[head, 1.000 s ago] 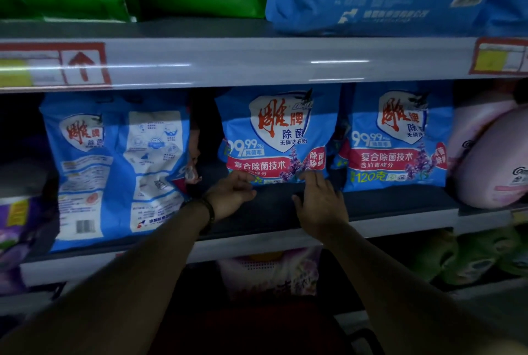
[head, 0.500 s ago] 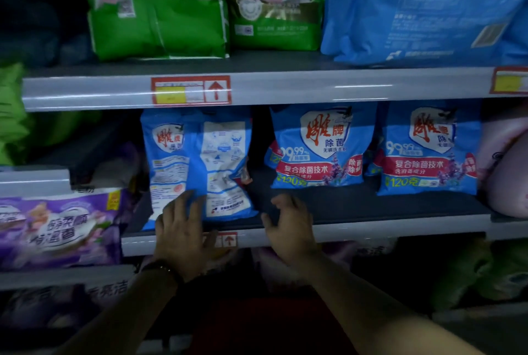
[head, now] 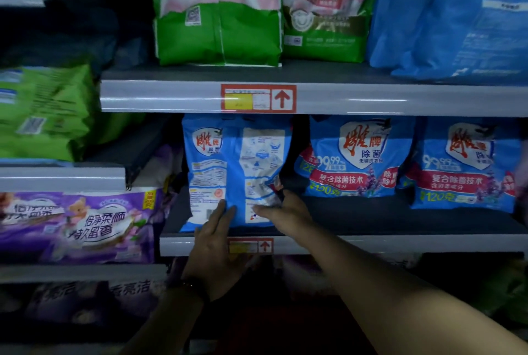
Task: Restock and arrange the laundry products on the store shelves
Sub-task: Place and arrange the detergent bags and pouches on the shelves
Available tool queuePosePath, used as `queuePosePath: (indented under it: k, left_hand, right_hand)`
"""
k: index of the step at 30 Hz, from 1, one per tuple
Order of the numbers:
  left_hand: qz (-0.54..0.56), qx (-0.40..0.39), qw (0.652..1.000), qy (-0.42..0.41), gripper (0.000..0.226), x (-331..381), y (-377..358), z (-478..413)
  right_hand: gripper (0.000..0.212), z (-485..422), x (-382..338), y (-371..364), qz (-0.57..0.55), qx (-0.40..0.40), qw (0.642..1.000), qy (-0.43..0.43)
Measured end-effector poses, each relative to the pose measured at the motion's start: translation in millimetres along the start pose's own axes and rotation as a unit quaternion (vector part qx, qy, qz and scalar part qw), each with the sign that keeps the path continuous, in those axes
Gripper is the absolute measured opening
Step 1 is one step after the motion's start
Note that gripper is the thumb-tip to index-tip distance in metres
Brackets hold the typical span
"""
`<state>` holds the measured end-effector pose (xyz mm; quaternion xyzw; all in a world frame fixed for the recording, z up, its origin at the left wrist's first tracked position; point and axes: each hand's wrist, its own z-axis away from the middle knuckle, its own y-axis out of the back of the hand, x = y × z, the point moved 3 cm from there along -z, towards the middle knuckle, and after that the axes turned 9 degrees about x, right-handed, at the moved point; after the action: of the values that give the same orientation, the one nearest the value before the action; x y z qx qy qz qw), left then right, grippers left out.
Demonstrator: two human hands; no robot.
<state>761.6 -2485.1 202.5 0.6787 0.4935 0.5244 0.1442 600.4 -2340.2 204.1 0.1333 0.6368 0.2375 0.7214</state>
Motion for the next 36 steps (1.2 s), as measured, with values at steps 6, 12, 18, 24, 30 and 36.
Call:
queuePosePath:
  k: [6, 12, 18, 24, 30, 36]
  left_hand:
    - [0.026, 0.027, 0.999, 0.015, 0.105, -8, -8, 3]
    - [-0.013, 0.051, 0.999, 0.004, 0.110, 5, 14, 1]
    - [-0.036, 0.150, 0.988, -0.026, 0.122, 29, 14, 15]
    - [0.008, 0.309, 0.950, -0.046, 0.101, 82, 25, 30]
    - [0.099, 0.316, 0.942, -0.060, 0.067, 130, 45, 48]
    - [0.251, 0.249, 0.931, 0.087, 0.042, 158, 32, 83]
  right_hand:
    - [0.036, 15, -16, 8, -0.122, 0.011, 0.992, -0.037]
    - [0.035, 45, -35, 17, -0.215, 0.017, 0.969, -0.123]
    - [0.032, 92, -62, 35, -0.295, 0.056, 0.945, -0.132]
    - [0.028, 150, -72, 74, -0.373, 0.041, 0.918, -0.129]
    - [0.028, 201, -78, 126, -0.390, 0.031, 0.918, -0.057]
    - [0.016, 234, -39, 164, -0.414, 0.009, 0.910, 0.016]
